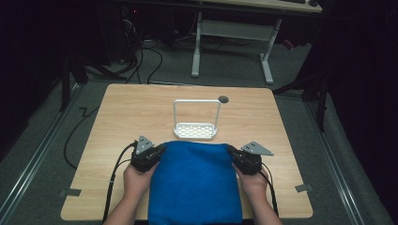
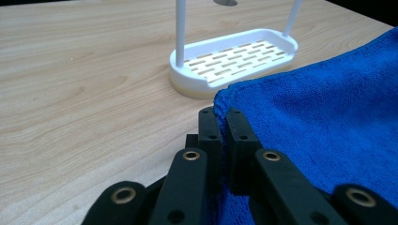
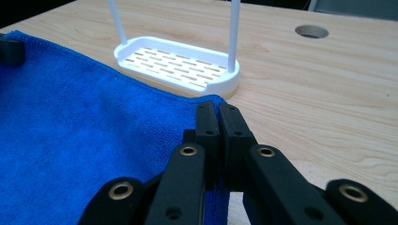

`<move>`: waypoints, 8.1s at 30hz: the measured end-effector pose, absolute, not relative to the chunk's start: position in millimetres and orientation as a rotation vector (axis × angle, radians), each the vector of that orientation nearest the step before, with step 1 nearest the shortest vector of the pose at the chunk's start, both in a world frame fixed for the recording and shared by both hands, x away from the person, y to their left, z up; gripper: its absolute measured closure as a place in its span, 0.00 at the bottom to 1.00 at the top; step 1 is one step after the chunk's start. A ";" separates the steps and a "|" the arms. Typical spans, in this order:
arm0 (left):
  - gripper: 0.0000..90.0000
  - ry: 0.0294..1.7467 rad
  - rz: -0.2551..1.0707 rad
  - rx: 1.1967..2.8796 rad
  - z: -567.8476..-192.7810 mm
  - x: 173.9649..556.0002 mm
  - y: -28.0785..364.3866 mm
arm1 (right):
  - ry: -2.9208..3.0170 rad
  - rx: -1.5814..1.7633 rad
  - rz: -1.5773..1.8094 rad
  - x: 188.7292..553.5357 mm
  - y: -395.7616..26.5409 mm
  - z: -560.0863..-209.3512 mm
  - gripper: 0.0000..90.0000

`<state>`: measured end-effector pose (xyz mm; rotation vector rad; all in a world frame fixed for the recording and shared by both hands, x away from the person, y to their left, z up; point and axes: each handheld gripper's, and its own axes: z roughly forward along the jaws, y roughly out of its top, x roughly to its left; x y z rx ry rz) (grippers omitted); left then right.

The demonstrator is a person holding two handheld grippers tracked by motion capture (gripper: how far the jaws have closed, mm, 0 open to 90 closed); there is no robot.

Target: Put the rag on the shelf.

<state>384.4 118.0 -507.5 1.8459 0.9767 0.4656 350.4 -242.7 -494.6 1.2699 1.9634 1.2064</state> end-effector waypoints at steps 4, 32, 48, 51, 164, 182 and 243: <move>0.96 0.956 0.480 1.828 -502.5 380.9 119.0 | 1.952 1.243 1.218 346.6 -242.1 -489.6 0.98; 0.96 0.832 0.566 1.683 -455.9 353.2 127.7 | 1.796 1.121 1.360 318.7 -247.9 -444.1 0.98; 0.96 0.784 0.616 1.606 -420.7 348.1 135.6 | 1.695 1.039 1.442 304.4 -249.1 -405.8 0.98; 0.96 0.768 0.630 1.583 -410.1 349.0 135.1 | 1.670 1.018 1.460 304.3 -249.0 -395.0 0.98; 0.97 0.892 0.583 1.865 -475.8 534.6 107.0 | 1.832 1.293 1.142 511.8 -250.2 -458.9 0.98; 0.91 0.948 0.522 1.862 -490.0 530.1 107.7 | 1.858 1.337 1.111 511.4 -246.6 -469.6 0.97; 0.55 1.104 0.658 1.716 -458.0 511.5 182.2 | 1.750 1.282 1.087 486.7 -284.3 -425.3 0.64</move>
